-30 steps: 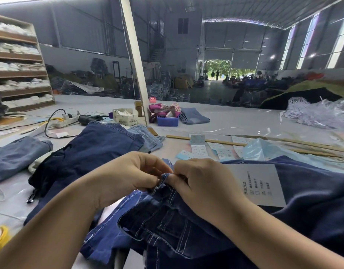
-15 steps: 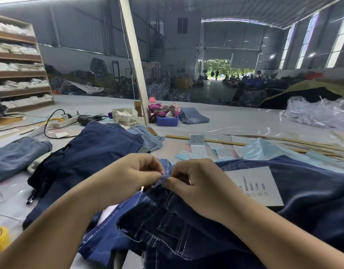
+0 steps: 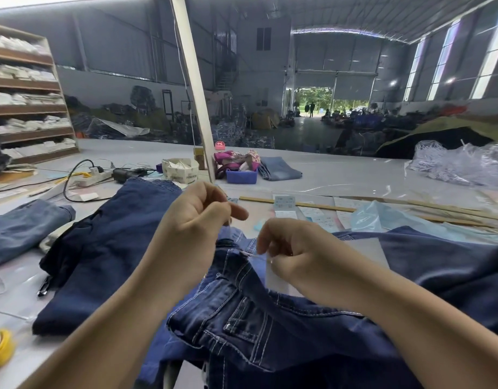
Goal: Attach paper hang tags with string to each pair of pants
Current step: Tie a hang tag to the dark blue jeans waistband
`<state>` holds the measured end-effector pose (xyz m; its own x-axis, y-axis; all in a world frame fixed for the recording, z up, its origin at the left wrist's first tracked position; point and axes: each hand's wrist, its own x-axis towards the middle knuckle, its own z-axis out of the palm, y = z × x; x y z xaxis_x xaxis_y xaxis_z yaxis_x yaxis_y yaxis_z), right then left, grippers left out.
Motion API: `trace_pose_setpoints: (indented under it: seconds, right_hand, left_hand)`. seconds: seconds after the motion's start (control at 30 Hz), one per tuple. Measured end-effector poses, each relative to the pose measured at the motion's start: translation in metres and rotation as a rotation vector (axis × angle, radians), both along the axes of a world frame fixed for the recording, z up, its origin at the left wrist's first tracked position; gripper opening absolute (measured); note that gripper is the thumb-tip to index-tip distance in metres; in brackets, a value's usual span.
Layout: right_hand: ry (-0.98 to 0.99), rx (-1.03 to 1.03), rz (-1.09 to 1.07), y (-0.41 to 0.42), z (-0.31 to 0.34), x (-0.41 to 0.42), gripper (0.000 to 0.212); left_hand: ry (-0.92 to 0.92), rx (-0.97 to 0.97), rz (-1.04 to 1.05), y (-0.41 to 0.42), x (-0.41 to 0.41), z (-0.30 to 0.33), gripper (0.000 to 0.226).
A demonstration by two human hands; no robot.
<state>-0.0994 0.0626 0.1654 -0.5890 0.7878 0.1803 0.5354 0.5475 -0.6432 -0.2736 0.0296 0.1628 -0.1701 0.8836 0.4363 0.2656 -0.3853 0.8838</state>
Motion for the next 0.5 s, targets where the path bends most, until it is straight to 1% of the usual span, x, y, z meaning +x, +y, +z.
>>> trace_pose_setpoints:
  seconds: [0.07, 0.17, 0.2, 0.3, 0.43, 0.5]
  right_hand:
    - [-0.065, -0.016, -0.016, -0.001, 0.002, 0.004, 0.031]
    - [-0.136, 0.032, -0.064, -0.002, 0.005, 0.010, 0.032]
    - [-0.161, 0.039, -0.080, -0.002, 0.005, 0.012, 0.032]
    - [-0.211, 0.043, -0.137, -0.002, 0.007, 0.022, 0.030]
    - [-0.228, 0.070, -0.198, -0.002, 0.010, 0.028, 0.027]
    - [-0.245, 0.062, -0.188, -0.002, 0.012, 0.029, 0.022]
  left_hand:
    - [0.050, 0.030, -0.056, -0.001, 0.009, 0.001, 0.011]
    - [0.083, 0.052, -0.084, -0.001, 0.017, 0.002, 0.007]
    - [0.128, 0.041, -0.089, -0.001, 0.018, 0.002, 0.004]
    - [0.334, 0.023, -0.046, 0.002, 0.017, -0.003, 0.018]
    - [0.575, -0.082, 0.009, 0.004, 0.020, -0.010, 0.014]
    - [0.648, -0.112, 0.021, 0.005, 0.022, -0.012, 0.014]
